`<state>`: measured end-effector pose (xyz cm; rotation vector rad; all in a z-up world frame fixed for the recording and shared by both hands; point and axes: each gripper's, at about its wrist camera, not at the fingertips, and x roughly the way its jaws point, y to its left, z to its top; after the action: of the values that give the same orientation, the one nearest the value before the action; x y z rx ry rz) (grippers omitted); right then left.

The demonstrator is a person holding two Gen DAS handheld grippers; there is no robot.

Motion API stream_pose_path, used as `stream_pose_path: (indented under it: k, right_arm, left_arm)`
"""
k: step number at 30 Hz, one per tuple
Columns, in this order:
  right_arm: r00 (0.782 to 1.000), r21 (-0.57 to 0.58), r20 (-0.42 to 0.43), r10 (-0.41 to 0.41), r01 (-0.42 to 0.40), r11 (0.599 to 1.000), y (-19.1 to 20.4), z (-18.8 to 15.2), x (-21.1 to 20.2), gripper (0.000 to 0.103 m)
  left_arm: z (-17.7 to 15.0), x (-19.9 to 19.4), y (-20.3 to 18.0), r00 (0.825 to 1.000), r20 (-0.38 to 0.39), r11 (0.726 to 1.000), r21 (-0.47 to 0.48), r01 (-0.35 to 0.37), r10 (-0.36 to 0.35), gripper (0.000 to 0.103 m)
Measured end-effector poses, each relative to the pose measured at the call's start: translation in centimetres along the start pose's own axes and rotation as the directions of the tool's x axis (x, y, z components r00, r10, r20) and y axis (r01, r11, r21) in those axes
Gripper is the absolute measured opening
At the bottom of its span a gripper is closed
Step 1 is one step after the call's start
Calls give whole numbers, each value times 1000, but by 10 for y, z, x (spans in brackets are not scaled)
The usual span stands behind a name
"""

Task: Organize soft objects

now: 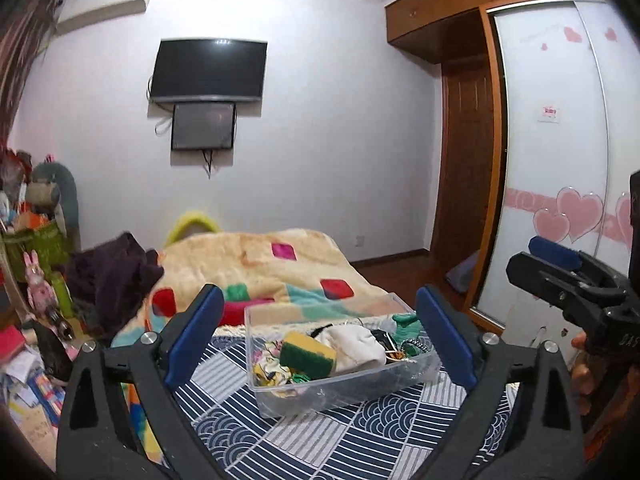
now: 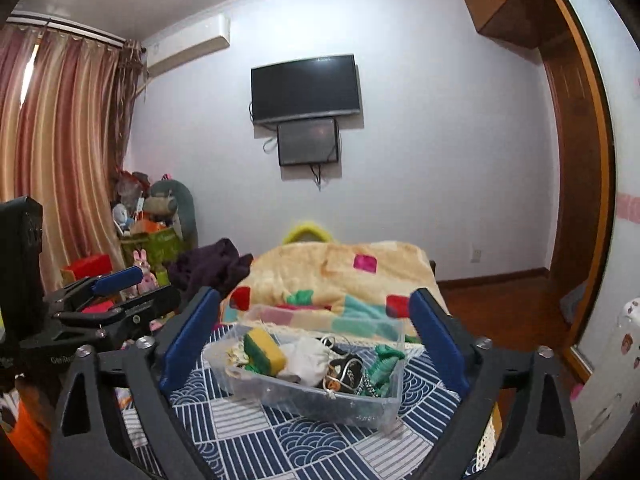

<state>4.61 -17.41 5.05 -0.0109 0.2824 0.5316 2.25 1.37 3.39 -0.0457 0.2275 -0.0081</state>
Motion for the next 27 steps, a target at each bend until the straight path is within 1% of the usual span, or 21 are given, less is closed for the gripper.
stream_pose_path:
  k: [3,7,10,27]
  right_arm:
    - [1000,-9,21,-8,9,1000,5,0,-3,102]
    - [999,-16,22,-27,27,1000,7,-2,-5,103]
    - [999,-16,20,-35,36,999,7,-3,-7,103]
    - [999,-5,20,-29,29,1000,7,-5,-13,103]
  left_arm:
    - [2,-9,-1,1000,18,1000,4,8,-9,102]
    - [3,-15,0,999,26,1000,-11,22,-21,102]
    - [2,-18,0,999,33,1000,-12,18,-18,102]
    - [-2,-18,1,1000,20,1000,-21,16,-16,102]
